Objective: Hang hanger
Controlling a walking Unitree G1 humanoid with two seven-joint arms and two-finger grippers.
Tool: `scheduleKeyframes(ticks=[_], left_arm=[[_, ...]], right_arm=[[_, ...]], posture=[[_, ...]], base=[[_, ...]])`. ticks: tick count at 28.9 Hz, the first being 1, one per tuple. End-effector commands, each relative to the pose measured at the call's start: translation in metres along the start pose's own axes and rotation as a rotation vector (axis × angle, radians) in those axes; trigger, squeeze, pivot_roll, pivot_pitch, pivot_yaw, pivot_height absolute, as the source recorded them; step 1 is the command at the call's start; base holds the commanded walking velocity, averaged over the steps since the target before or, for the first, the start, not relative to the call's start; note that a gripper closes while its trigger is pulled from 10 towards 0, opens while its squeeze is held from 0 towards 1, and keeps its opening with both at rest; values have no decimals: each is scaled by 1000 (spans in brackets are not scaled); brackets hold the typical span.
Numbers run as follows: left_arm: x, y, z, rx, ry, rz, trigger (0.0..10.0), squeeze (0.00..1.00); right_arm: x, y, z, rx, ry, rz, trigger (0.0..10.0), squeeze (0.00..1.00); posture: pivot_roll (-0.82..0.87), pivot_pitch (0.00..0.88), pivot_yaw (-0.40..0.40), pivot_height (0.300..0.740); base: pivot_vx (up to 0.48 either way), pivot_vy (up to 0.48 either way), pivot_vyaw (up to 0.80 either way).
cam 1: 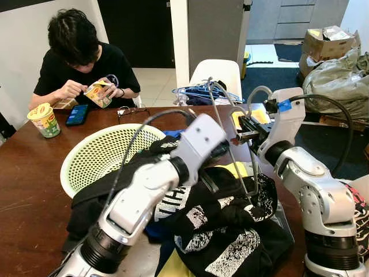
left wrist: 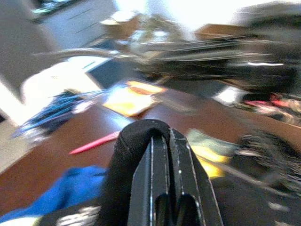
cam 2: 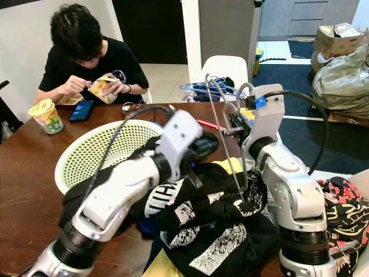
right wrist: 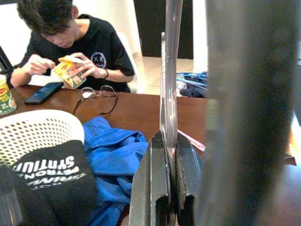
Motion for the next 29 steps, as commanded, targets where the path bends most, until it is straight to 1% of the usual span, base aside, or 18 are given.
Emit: scheduleKeyframes(ticks=[1,2,3,4,5,7,8,9,10,12,16,20,21,22,23,24,25,29], left_arm=[[-7,30,7,109,39,-20,1059,0],[-9,61,17,227,59,-39,1059,0],[-9,61,17,227,59,-39,1059,0],[-10,109,40,428,98,-70,0,0],[-10,109,40,428,98,-70,0,0],[1,187,109,833,147,-142,0,0],[12,209,145,989,146,-182,275,0],[12,209,145,989,146,-182,275,0],[24,225,190,1154,148,-242,0,0],[24,225,190,1154,148,-242,0,0],[18,230,219,1245,189,-260,0,0],[-17,217,250,1312,294,-166,118,0],[-42,201,259,1309,370,-102,2667,0],[-42,201,259,1309,370,-102,2667,0],[-69,179,259,1277,441,-25,5765,0],[-69,179,259,1277,441,-25,5765,0],[-93,158,257,1240,496,45,10000,0],[-127,124,253,1196,585,173,10000,0]], right_arm=[[-5,0,-1,0,14,-3,10000,0],[-6,0,-1,2,15,-3,10000,0],[-6,0,-1,2,15,-3,10000,0],[-7,0,-1,3,18,-4,10000,0],[-7,0,-1,3,18,-4,10000,0],[-9,1,-2,10,24,-7,10000,0],[-10,2,-4,17,26,-10,10000,0],[-10,2,-4,17,26,-10,10000,0],[-11,5,-6,31,30,-14,10000,0],[-11,5,-6,31,30,-14,10000,0],[-11,7,-8,43,34,-13,10000,0],[-12,9,-11,58,40,-13,10000,0],[-12,10,-12,65,41,-12,10000,0],[-12,10,-12,65,41,-12,10000,0],[-12,12,-13,74,42,-12,10000,0],[-12,12,-13,74,42,-12,10000,0],[-13,13,-14,82,42,-12,10000,0],[-13,16,-15,95,44,-12,10000,0]], posture=[[-45,0,95,740],[-45,0,95,740],[-45,0,95,740],[-34,0,91,740],[-34,0,91,740],[-16,0,83,740],[-11,0,81,740],[-11,0,81,740],[6,0,71,740],[6,0,71,740],[16,0,65,740],[32,0,51,740],[39,0,47,740],[39,0,47,740],[45,0,43,740],[45,0,43,740],[46,0,40,740],[43,0,40,740]], base=[[0,0,0],[0,0,0],[0,0,0],[0,0,0],[0,0,0],[0,0,0],[0,0,0],[0,0,0],[0,0,0],[0,0,0],[0,0,0],[0,0,0],[0,0,0],[0,0,0],[0,0,0],[0,0,0],[0,0,0],[0,0,0]])
Point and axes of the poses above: a point about 5 cm out from each wrist's last joint towards the gripper, its own z axis pointing back from the gripper into the wrist, its own x axis along the axis of the wrist's last joint, y = z × x, the point moved 6 cm from there along -z, pointing out of the wrist towards the gripper, and after that the axes turned 8 degrees about -z, right-handed, at the moved point
